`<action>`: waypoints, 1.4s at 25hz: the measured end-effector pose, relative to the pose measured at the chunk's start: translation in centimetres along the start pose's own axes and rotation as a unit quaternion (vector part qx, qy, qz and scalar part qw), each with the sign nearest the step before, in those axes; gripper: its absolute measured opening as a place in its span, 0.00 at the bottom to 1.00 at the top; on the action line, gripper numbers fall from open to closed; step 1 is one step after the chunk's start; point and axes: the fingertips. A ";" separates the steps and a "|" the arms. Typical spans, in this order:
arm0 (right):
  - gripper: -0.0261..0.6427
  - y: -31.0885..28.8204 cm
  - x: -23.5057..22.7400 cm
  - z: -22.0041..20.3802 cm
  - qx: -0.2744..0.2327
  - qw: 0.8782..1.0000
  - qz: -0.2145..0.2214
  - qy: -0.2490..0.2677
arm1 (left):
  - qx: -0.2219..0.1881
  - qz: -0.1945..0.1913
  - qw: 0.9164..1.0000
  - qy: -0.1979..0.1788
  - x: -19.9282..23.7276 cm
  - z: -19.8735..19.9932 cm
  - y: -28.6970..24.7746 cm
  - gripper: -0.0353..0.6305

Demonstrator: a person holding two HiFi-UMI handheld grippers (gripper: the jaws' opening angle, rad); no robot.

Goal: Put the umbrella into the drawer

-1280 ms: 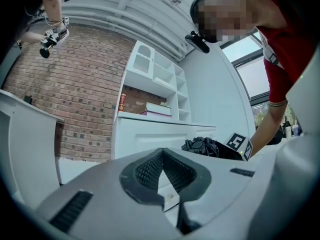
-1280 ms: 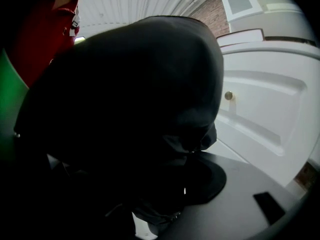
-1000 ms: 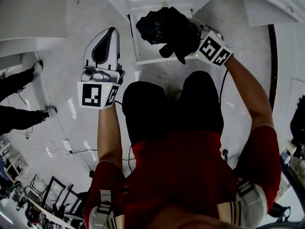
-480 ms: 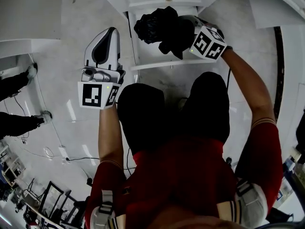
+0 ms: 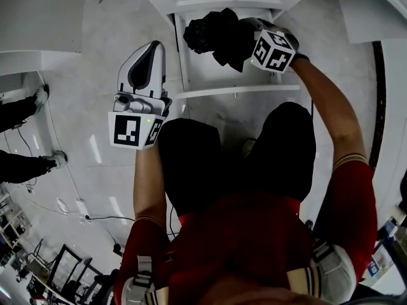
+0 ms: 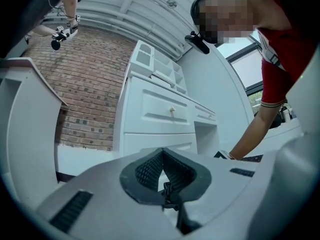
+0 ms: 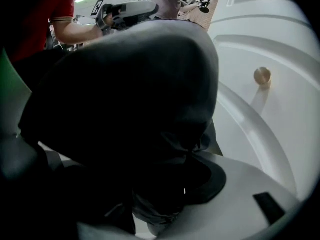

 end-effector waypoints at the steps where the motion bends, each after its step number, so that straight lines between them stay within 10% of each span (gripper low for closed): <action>1: 0.42 -0.6 -0.3 -0.4 0.007 1.000 -0.002 0.002 | -0.001 -0.001 1.000 -0.001 -0.1 -0.2 0.0 0.06; 35: 0.42 -14.0 -3.4 -6.8 0.143 0.989 0.008 0.021 | 0.020 -0.030 0.999 0.019 -0.1 -6.5 -5.0 0.06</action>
Point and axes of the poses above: the fingertips, and each gripper's own axes: y backward along the fingers, x to its left, z out of its top, and after that the axes turned 11 degrees about -y, right-handed
